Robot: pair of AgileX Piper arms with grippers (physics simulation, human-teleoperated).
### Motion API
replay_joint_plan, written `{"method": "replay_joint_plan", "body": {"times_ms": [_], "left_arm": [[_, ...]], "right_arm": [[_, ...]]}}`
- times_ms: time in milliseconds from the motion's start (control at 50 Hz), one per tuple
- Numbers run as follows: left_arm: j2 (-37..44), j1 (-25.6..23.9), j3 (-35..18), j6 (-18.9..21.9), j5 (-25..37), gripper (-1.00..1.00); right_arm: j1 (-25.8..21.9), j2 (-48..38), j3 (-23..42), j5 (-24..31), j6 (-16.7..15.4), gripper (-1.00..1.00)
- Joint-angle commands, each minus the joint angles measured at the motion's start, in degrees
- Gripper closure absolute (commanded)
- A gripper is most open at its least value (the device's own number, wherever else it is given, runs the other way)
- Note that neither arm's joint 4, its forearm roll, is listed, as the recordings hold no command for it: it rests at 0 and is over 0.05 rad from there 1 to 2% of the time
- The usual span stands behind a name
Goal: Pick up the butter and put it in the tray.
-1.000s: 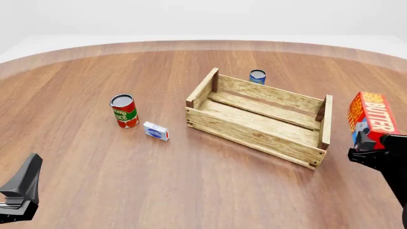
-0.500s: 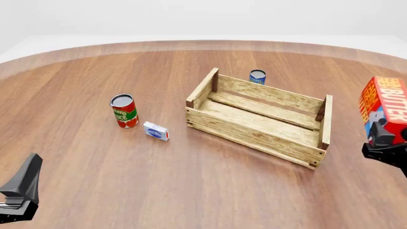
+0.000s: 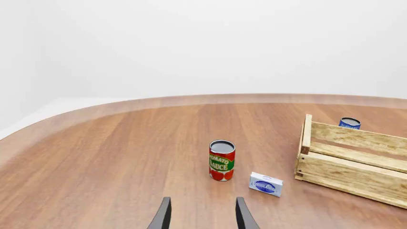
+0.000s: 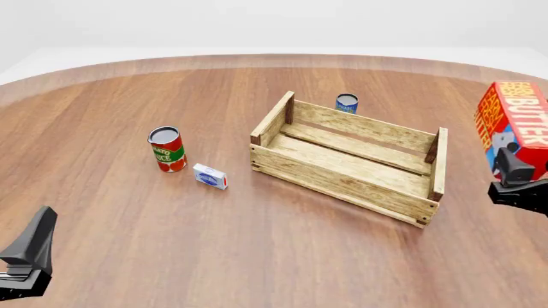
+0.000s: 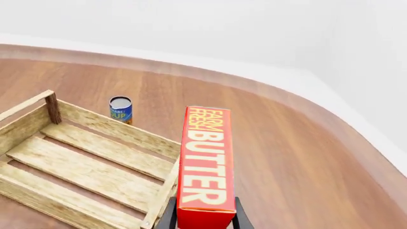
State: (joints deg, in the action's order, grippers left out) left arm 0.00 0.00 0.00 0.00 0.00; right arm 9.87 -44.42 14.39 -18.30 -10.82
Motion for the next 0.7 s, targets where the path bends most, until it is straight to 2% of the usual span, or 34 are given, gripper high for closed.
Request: {"method": "replay_joint_plan", "body": {"times_ms": [20, 440, 700], "left_arm": [[0.0, 0.0, 0.0, 0.0, 0.0, -1.0], [0.0, 0.0, 0.0, 0.0, 0.0, -1.0], [0.0, 0.0, 0.0, 0.0, 0.0, -1.0]], "right_arm": [[-2.71, 0.81, 3.29, 1.96, 0.16, 1.0], [-9.16, -6.85, 7.43, -1.83, -0.75, 1.0], [-13.18, -14.54, 10.77, -6.02, -0.75, 1.0]]}}
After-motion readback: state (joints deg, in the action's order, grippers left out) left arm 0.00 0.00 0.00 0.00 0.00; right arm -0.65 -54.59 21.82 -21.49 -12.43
